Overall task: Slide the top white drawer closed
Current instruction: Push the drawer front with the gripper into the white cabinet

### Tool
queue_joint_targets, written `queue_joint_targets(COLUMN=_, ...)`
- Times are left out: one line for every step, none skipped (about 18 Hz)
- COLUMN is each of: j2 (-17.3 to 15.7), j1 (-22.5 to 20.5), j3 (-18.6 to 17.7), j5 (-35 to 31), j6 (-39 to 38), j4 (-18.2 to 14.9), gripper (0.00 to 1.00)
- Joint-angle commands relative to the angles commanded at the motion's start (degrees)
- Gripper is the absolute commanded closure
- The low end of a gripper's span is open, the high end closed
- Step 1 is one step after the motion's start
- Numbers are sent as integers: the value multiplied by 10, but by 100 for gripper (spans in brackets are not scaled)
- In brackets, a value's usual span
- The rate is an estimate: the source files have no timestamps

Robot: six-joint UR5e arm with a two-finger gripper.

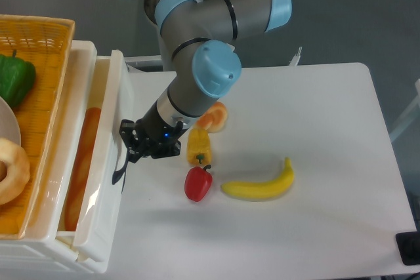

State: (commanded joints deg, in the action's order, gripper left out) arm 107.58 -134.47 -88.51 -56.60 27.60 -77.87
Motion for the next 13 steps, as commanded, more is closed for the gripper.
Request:
queue_joint_targets(j2=0, j1=2, j3=0, j5=0, j6=-1, j4=-1, gripper=100)
queue_joint_targets(j2=0, j1=6, j3=0, j5=0, j6=-3, j4=-1, gripper=100)
queue_joint_targets(j2=-1, j1=9, j3=0, j5=1, j6=-7, j4=1, gripper=100)
queue_joint_targets(j2=-1, j1=10, j3=0, j5=1, j6=-10, j4=2, gripper=100)
queue_joint_targets(j2=-1, j1=11, j3=1, j5=1, j6=-11, j4=3, gripper=100)
queue_joint_targets(j2=0, j1=13, j3=1, j5=2, j6=-11, j4=3, gripper=100)
queue_joint_targets(j2=-1, j1=15, j3=1, j5=2, j6=-12, j4=3, gripper=100)
queue_joint_targets(j2=-1, j1=18, j3=1, j5=2, j6=-12, j4=3, gripper=100)
queue_joint_targets(j2=0, j1=24, j3=1, j5=2, j6=-12, j4=4, gripper=100)
queue_joint_targets(j2=-1, j1=25, j3=1, j5=2, j6=-12, j4=4, gripper=100)
queue_joint_targets(j2=-1, j1=26, j3=1, j5=3, j6=-12, j4=4, gripper=100)
queue_joint_targets(j2=-1, j1=27, j3=1, j5=4, j6=-17, j4=4, gripper=100)
queue_joint_targets(j2=0, j1=29, j3=2, j5=5, j6=-21, j4=4, gripper=100)
